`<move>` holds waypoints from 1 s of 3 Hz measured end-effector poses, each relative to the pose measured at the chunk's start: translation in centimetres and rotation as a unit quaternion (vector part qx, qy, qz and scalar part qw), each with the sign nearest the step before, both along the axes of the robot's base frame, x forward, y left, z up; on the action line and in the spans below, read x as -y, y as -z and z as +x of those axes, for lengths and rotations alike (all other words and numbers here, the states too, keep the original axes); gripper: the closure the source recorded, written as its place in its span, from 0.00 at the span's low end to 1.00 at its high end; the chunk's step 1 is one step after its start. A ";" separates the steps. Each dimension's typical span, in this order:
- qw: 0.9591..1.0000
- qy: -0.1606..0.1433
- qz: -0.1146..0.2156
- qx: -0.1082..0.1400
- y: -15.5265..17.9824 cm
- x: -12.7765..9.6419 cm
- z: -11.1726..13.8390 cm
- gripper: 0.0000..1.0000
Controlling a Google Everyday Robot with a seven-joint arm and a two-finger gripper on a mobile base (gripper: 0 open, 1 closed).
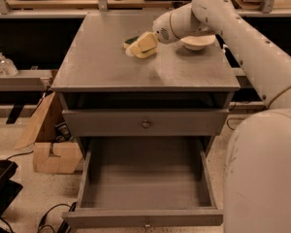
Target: Place sponge into middle drawer
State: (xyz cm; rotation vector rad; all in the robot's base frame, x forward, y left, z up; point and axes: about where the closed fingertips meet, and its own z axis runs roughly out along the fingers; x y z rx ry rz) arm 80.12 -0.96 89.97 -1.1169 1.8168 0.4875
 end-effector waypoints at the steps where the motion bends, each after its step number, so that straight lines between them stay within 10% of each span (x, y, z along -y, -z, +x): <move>1: 1.000 0.009 -0.015 -0.018 2.6 -0.9 1.6 0.00; 3: 0.998 0.024 -0.034 -0.051 6.4 -1.1 3.2 0.14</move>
Offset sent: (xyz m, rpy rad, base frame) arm 0.0375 0.0074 -0.0665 -0.0798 0.1056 -0.0709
